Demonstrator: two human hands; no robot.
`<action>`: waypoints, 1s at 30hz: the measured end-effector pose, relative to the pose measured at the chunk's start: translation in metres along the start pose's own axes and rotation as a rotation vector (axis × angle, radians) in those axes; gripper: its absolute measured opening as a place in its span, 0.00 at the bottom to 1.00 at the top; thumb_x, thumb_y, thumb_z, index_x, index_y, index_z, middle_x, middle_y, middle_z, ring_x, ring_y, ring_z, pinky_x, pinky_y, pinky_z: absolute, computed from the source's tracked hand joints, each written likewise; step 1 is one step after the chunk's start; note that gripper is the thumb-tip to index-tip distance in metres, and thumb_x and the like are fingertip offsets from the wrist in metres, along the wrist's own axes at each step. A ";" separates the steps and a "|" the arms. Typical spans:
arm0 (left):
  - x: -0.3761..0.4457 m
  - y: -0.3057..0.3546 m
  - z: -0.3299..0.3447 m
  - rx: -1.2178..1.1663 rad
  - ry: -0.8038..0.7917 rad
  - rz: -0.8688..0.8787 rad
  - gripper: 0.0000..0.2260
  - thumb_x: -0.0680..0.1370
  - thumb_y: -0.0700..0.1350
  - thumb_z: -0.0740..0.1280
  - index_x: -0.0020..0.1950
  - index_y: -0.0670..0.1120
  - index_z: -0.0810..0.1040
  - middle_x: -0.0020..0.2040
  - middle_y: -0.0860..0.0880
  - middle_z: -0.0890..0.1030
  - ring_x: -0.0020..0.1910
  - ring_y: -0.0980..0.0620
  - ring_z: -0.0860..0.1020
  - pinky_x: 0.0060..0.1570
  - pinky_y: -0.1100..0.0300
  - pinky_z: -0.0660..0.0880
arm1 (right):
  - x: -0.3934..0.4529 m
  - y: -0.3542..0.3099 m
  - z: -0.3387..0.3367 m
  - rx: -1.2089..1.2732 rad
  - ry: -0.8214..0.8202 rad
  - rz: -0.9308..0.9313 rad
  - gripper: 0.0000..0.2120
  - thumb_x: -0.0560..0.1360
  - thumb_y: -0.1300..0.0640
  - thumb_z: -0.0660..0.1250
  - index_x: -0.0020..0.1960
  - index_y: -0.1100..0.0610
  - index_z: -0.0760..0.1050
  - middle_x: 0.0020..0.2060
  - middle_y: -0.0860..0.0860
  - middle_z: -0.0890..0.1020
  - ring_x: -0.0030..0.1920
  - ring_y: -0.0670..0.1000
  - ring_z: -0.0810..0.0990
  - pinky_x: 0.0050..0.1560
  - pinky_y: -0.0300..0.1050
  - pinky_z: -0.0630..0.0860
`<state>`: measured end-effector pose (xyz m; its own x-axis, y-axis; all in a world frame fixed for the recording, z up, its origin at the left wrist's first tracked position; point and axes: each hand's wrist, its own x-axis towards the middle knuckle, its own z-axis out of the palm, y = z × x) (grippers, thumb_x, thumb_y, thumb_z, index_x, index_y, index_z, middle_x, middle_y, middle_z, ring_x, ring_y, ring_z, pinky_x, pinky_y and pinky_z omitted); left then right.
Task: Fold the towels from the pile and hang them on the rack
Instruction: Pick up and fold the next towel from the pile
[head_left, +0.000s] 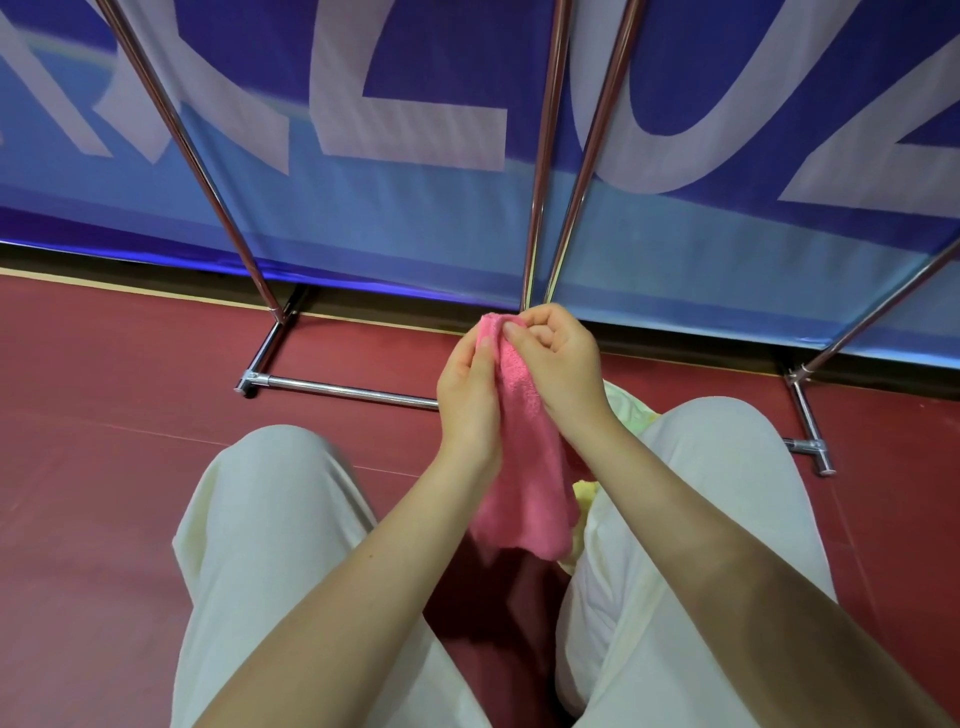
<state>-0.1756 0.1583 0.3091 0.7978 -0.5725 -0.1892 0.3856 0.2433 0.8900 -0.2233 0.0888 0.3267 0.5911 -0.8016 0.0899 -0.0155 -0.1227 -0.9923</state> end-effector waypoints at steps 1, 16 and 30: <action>0.000 0.001 0.000 -0.018 0.006 -0.004 0.14 0.79 0.50 0.64 0.60 0.44 0.81 0.58 0.43 0.82 0.60 0.45 0.79 0.64 0.49 0.73 | 0.001 0.000 0.001 -0.018 0.001 -0.007 0.04 0.76 0.63 0.68 0.43 0.58 0.74 0.33 0.50 0.79 0.32 0.39 0.76 0.36 0.31 0.71; -0.002 0.001 -0.009 -0.032 -0.042 -0.024 0.11 0.82 0.43 0.62 0.59 0.41 0.81 0.52 0.42 0.83 0.50 0.50 0.81 0.49 0.60 0.76 | 0.006 0.003 -0.004 0.040 -0.131 0.164 0.06 0.76 0.62 0.67 0.42 0.55 0.73 0.32 0.49 0.77 0.34 0.45 0.75 0.36 0.38 0.69; -0.002 0.028 -0.027 0.232 0.021 0.148 0.08 0.80 0.42 0.65 0.47 0.49 0.83 0.39 0.56 0.82 0.35 0.63 0.76 0.37 0.70 0.70 | -0.001 0.011 -0.011 -0.143 -0.310 -0.076 0.12 0.72 0.65 0.72 0.40 0.52 0.72 0.30 0.42 0.73 0.32 0.40 0.69 0.37 0.35 0.68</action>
<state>-0.1539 0.1875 0.3230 0.8479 -0.5271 -0.0560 0.1491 0.1357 0.9795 -0.2325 0.0820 0.3170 0.8115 -0.5737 0.1109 -0.0617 -0.2729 -0.9600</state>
